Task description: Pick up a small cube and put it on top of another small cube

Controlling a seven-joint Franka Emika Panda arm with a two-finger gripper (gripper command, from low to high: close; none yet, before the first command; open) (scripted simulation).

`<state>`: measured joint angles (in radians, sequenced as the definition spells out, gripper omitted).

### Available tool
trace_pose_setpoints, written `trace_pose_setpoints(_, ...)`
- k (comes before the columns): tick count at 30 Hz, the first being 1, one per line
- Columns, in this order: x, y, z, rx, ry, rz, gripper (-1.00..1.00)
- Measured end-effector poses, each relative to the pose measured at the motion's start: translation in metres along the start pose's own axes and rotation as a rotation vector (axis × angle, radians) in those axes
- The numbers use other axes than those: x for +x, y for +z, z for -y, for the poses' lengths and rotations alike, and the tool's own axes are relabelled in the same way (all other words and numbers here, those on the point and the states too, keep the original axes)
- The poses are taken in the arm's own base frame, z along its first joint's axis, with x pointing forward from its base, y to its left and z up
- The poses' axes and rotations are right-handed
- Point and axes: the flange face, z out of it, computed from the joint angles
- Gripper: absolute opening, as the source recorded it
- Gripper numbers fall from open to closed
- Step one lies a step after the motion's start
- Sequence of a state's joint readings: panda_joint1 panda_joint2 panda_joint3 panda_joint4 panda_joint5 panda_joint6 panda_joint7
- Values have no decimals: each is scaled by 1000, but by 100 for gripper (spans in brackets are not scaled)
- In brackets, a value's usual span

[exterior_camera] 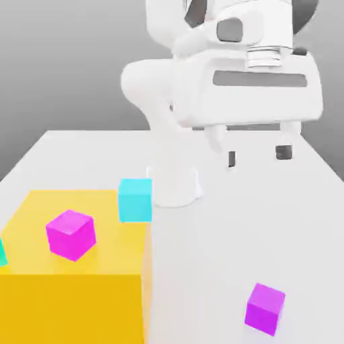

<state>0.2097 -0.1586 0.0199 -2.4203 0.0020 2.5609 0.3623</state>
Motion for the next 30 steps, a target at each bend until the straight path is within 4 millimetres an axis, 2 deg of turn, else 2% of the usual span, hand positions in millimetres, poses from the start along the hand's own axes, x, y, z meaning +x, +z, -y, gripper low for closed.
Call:
trace_pose_setpoints(5, -43, 92, 26, -24, -201, 141, 0)
trace_pose_setpoints(10, -94, 174, 30, -46, -367, 275, 0)
trace_pose_setpoints(15, -118, 237, 25, -47, -395, 297, 0)
trace_pose_setpoints(16, -120, 244, 24, -47, -395, 297, -100)
trace_pose_setpoints(22, -122, 247, 24, -48, -395, 298, -100)
trace_pose_setpoints(23, -120, 243, 24, -48, -395, 298, -100)
trace_pose_setpoints(28, -106, 192, 33, -45, -408, 298, -100)
trace_pose_setpoints(29, -100, 185, 37, -40, -426, 296, -100)
trace_pose_setpoints(30, -86, 175, 32, -45, -409, 293, -100)
